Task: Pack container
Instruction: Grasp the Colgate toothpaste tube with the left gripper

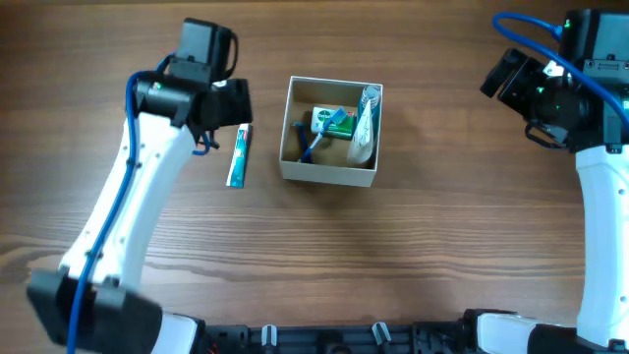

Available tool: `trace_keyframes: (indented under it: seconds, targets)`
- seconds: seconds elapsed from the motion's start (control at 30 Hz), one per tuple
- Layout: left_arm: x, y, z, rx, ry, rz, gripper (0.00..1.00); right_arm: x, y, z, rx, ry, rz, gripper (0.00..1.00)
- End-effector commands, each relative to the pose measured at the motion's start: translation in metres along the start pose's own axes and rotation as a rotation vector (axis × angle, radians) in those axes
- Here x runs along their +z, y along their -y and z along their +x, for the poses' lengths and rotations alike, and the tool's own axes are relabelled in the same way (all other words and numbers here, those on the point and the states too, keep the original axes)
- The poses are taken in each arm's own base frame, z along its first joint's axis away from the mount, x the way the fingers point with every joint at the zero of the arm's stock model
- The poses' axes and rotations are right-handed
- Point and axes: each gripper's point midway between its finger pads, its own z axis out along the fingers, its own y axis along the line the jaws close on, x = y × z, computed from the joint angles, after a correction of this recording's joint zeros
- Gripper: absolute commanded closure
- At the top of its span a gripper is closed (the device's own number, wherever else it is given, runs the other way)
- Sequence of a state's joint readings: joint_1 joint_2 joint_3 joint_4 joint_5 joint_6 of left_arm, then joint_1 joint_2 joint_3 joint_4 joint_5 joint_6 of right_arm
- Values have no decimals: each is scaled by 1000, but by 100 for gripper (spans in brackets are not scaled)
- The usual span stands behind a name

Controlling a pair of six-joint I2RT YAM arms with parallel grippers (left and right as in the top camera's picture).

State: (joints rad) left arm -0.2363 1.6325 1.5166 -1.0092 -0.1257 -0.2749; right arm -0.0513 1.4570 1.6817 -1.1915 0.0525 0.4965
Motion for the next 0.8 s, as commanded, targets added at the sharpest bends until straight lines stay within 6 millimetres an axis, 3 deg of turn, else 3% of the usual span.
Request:
trace_keyframes:
  seconds: [0.0,0.2,0.37,0.47,0.57,0.67,0.77]
  targets:
    - [69,-6,47,56,-228,45,33,2,-1,-1,3,-5,-3,0]
    - [129,-6,82,77,-387,28,33,2,-1,-1,3,-4,-2,0]
    - [160,-6,94,79,-430,17,37,2,-1,-1,3,-4,-2,0]
    - [168,-6,98,78,-443,20,43,2,-1,-1,3,-4,-2,0]
    - [171,-4,93,77,-422,25,57,2,-1,-1,3,-5,-2,0]
    - [172,-3,89,76,-402,31,61,2,-1,-1,3,-4,-2,0]
    - [172,-2,89,76,-402,32,73,2,-1,-1,3,-5,-2,0]
